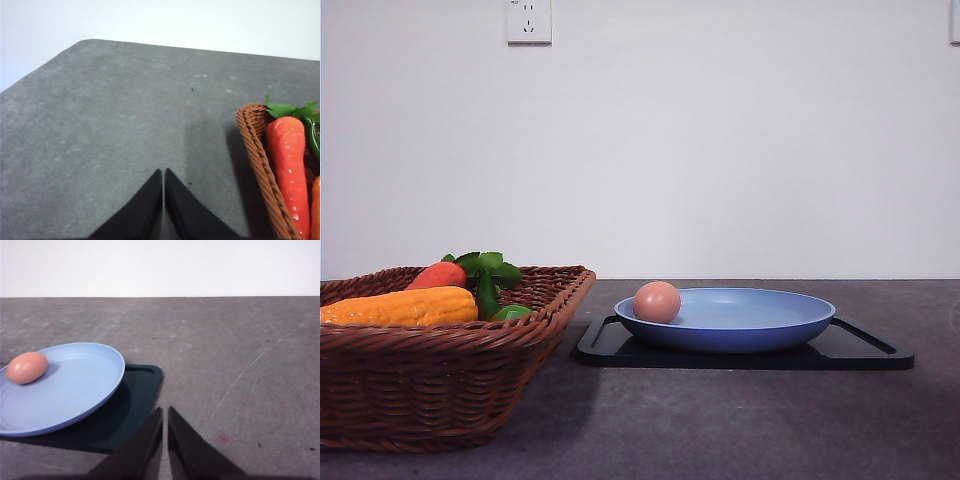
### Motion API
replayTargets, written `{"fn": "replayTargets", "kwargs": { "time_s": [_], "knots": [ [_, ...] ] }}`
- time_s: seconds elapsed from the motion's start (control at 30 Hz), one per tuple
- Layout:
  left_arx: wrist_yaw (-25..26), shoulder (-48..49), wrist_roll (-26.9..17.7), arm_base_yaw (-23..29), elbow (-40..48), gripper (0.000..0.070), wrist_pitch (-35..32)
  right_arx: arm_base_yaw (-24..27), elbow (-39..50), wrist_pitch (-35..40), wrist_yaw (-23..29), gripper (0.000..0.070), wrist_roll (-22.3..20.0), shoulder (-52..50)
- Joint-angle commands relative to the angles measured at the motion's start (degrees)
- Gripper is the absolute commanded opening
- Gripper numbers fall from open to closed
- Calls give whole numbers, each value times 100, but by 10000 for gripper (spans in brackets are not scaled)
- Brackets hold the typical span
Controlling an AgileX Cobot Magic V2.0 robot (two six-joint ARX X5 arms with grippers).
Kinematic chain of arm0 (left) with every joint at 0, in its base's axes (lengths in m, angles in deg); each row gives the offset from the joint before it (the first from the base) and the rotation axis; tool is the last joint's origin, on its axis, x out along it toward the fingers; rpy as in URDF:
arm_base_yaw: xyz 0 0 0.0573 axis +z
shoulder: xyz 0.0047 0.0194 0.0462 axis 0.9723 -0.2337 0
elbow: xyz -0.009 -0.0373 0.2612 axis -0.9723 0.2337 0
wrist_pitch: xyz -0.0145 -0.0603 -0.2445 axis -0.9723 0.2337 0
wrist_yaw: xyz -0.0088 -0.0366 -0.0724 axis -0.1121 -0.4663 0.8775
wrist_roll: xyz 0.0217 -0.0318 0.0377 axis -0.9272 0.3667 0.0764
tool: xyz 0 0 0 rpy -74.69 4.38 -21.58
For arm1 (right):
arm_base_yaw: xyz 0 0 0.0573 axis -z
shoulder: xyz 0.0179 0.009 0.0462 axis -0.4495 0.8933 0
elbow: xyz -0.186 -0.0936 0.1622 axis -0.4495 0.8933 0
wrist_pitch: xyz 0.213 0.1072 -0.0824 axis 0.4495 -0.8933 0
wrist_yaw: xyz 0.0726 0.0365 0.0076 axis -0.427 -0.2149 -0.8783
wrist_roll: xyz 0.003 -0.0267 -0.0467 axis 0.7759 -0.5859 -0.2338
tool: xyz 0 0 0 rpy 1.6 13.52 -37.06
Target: Transfer egg from basket to plate and serve
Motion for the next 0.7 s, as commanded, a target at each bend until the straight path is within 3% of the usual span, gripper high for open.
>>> {"fn": "replayTargets", "kwargs": {
  "time_s": [0.0, 0.67],
  "knots": [
    [4, 11, 9, 4, 44, 0, -37, 7, 35, 74, 2, 0, 81, -4],
    [4, 11, 9, 4, 44, 0, -37, 7, 35, 74, 2, 0, 81, -4]
  ]
}}
